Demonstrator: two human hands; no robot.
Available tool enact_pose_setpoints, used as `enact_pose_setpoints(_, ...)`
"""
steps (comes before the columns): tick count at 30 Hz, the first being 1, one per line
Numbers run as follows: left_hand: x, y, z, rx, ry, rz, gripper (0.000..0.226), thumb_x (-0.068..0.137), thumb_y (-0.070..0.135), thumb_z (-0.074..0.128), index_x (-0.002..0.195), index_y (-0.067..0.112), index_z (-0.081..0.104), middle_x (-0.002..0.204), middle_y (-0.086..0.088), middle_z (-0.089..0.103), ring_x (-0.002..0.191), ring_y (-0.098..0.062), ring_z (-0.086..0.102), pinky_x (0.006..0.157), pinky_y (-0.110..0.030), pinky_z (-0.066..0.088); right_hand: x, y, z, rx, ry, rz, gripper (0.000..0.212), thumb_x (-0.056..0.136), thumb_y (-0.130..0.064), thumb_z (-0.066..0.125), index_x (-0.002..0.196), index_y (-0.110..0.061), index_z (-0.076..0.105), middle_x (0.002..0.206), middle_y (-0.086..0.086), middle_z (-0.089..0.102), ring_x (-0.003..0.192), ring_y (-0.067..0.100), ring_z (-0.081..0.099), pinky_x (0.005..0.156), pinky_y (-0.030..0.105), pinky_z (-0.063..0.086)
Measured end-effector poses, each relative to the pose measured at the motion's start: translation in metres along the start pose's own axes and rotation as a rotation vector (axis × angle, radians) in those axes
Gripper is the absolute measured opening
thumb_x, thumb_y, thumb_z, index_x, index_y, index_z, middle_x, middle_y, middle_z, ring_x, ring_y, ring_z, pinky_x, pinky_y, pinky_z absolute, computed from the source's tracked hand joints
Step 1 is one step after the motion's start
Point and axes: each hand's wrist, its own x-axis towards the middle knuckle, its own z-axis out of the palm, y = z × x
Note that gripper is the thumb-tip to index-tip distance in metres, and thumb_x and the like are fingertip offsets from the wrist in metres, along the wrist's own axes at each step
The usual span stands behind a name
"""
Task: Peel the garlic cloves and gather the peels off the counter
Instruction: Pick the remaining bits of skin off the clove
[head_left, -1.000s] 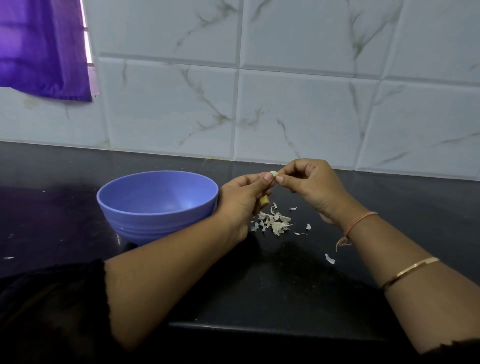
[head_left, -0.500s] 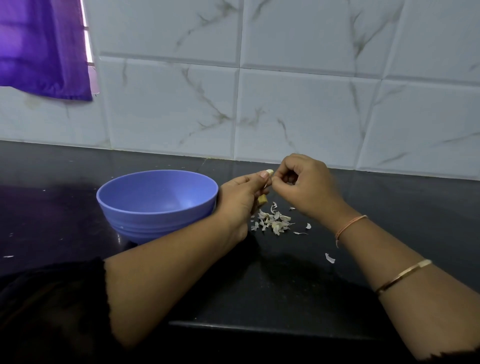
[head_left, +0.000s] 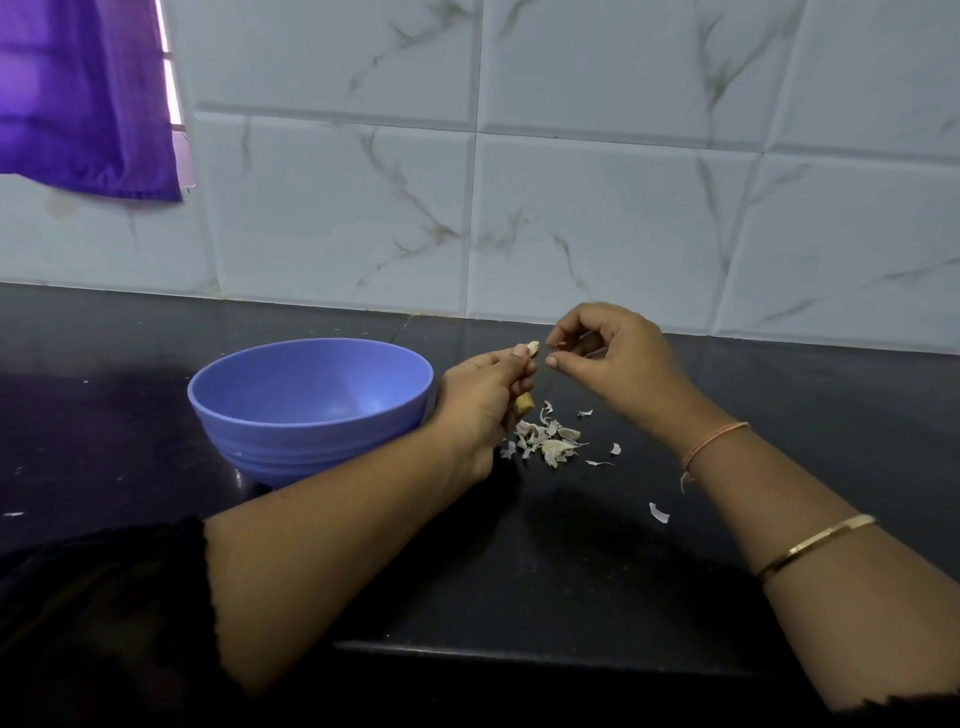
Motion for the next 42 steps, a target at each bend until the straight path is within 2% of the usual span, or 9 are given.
enact_pose_setpoints(5,0.0004,-0.0010,-0.0014,0.048,0.009,0.016,0.019,0.089,0.019,0.060,0.071,0.014,0.064,0.064,0.001,0.054,0.055,-0.007,0.045,0.059,-0.022,0.036,-0.0012,-0.0014,-0.0011,0.102,0.007,-0.013,0.015,0.080,-0.004,0.065,0.081,-0.019,0.066,0.076,-0.005,0.066,0.071,0.007,0.064,0.069,0.016,0.050)
enact_pose_setpoints(9,-0.0003,-0.0004,-0.0007,0.020,-0.007,0.017,0.017,0.088,0.020,0.062,0.073,0.012,0.064,0.064,0.001,0.056,0.056,-0.006,0.047,0.060,-0.020,0.040,-0.0026,-0.0030,-0.0012,0.003,-0.019,-0.047,0.009,0.080,-0.008,0.067,0.086,-0.013,0.072,0.072,-0.010,0.065,0.065,-0.008,0.059,0.063,0.004,0.044)
enact_pose_setpoints(13,-0.0012,0.0000,0.0017,-0.029,-0.050,0.038,0.017,0.083,0.030,0.066,0.076,0.014,0.067,0.068,0.005,0.062,0.068,-0.005,0.055,0.067,-0.020,0.046,-0.0041,-0.0029,-0.0016,-0.031,0.028,-0.044,0.006,0.081,-0.011,0.066,0.082,-0.013,0.072,0.067,-0.013,0.063,0.061,-0.010,0.057,0.058,0.003,0.041)
enact_pose_setpoints(17,0.0007,-0.0016,0.0000,-0.031,-0.029,0.084,0.003,0.083,0.021,0.066,0.084,0.019,0.067,0.082,0.003,0.065,0.084,-0.008,0.059,0.072,-0.021,0.048,-0.0025,-0.0031,-0.0012,0.085,0.055,0.029,0.005,0.080,-0.014,0.068,0.075,-0.015,0.070,0.061,-0.008,0.064,0.056,0.000,0.057,0.060,0.014,0.047)
enact_pose_setpoints(19,0.0014,-0.0011,-0.0018,-0.063,-0.034,0.109,0.001,0.084,0.015,0.065,0.084,0.016,0.065,0.076,0.001,0.062,0.073,-0.008,0.057,0.067,-0.021,0.049,-0.0025,-0.0046,-0.0003,0.173,-0.001,0.067,0.006,0.081,-0.011,0.068,0.075,-0.011,0.069,0.062,0.001,0.065,0.058,0.008,0.060,0.063,0.022,0.052)
enact_pose_setpoints(21,0.0015,-0.0006,-0.0023,-0.086,-0.040,0.130,0.004,0.085,0.012,0.063,0.082,0.015,0.064,0.069,0.001,0.059,0.065,-0.008,0.053,0.063,-0.020,0.049,-0.0033,-0.0060,0.0001,0.301,-0.043,0.113,0.006,0.082,-0.006,0.066,0.076,-0.004,0.068,0.063,0.006,0.064,0.057,0.008,0.060,0.061,0.022,0.055)
enact_pose_setpoints(27,0.0021,0.0002,-0.0017,-0.129,-0.052,0.118,0.008,0.087,0.013,0.061,0.082,0.016,0.065,0.073,-0.002,0.057,0.065,-0.007,0.052,0.065,-0.019,0.051,-0.0033,-0.0064,-0.0023,0.529,-0.065,0.239,0.009,0.084,0.000,0.060,0.081,0.006,0.065,0.067,0.010,0.063,0.057,0.011,0.060,0.059,0.021,0.054)
enact_pose_setpoints(36,0.0021,-0.0006,-0.0018,-0.136,-0.068,0.103,0.005,0.086,0.013,0.062,0.085,0.017,0.065,0.079,0.000,0.063,0.075,-0.007,0.058,0.075,-0.021,0.051,-0.0049,-0.0085,-0.0008,0.402,-0.067,0.210,0.004,0.082,0.001,0.063,0.080,0.003,0.066,0.063,0.008,0.060,0.052,0.005,0.057,0.055,0.017,0.052)
enact_pose_setpoints(42,0.0030,-0.0019,-0.0020,-0.099,-0.074,0.108,0.006,0.086,0.013,0.062,0.086,0.016,0.066,0.078,0.000,0.063,0.075,-0.007,0.057,0.073,-0.020,0.051,-0.0045,-0.0084,-0.0004,0.367,-0.074,0.215,0.007,0.080,0.001,0.063,0.074,-0.001,0.065,0.062,0.007,0.060,0.052,0.006,0.057,0.056,0.018,0.053)
